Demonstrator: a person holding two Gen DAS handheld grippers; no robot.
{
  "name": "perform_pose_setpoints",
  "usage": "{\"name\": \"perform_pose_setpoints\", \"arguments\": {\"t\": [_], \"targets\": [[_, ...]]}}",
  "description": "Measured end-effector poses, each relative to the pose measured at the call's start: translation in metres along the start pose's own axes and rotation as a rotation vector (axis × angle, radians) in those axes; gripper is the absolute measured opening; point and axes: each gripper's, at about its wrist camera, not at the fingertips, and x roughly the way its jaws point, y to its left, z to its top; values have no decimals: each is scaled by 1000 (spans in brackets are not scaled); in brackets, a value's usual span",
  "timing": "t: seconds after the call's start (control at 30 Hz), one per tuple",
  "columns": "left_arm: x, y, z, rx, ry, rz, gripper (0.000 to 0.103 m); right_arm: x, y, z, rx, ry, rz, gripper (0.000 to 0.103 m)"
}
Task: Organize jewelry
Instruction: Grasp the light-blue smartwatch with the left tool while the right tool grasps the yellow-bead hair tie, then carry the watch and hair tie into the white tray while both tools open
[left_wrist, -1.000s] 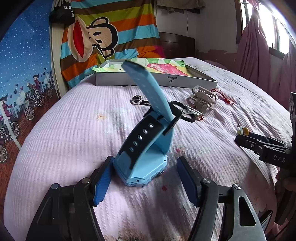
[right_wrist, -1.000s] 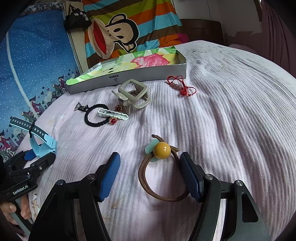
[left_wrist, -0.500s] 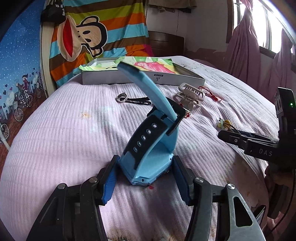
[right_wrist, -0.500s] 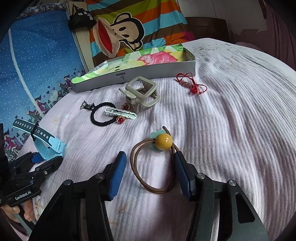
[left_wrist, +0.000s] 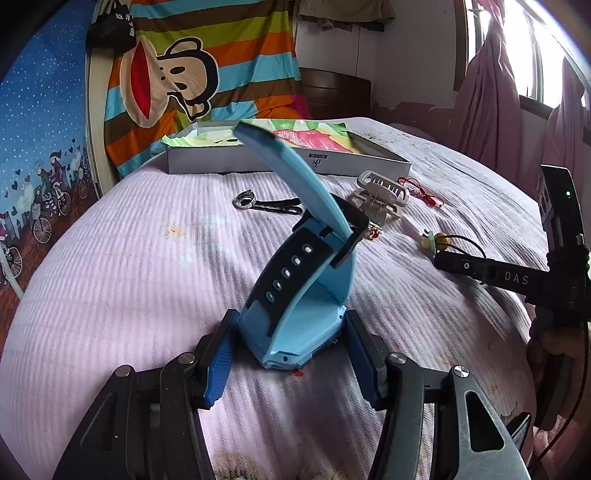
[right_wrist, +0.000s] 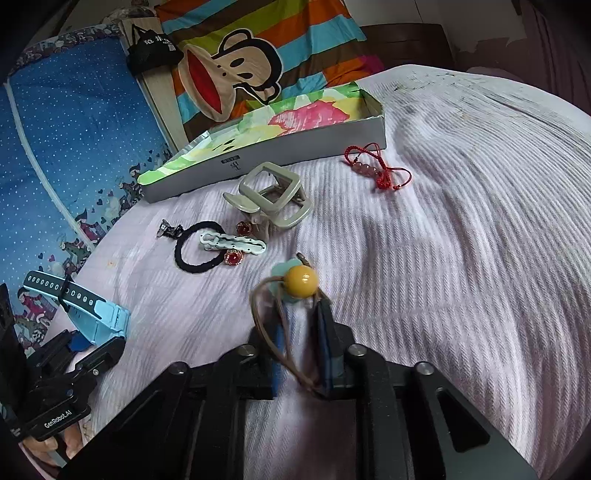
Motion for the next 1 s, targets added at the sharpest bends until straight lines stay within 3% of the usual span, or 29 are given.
{"name": "perform_pose_setpoints", "arguments": {"t": [0.33, 0.63, 1.0], "targets": [[-8, -5, -6, -26, -65, -29, 54, -14, 24, -1, -135, -53, 9, 5], [-3, 0, 7, -77, -56, -60, 54, -20, 31, 8, -173, -78, 33, 4], [23, 11, 100, -103, -107, -40, 54, -10, 16, 95, -108, -191, 84, 4]]}}
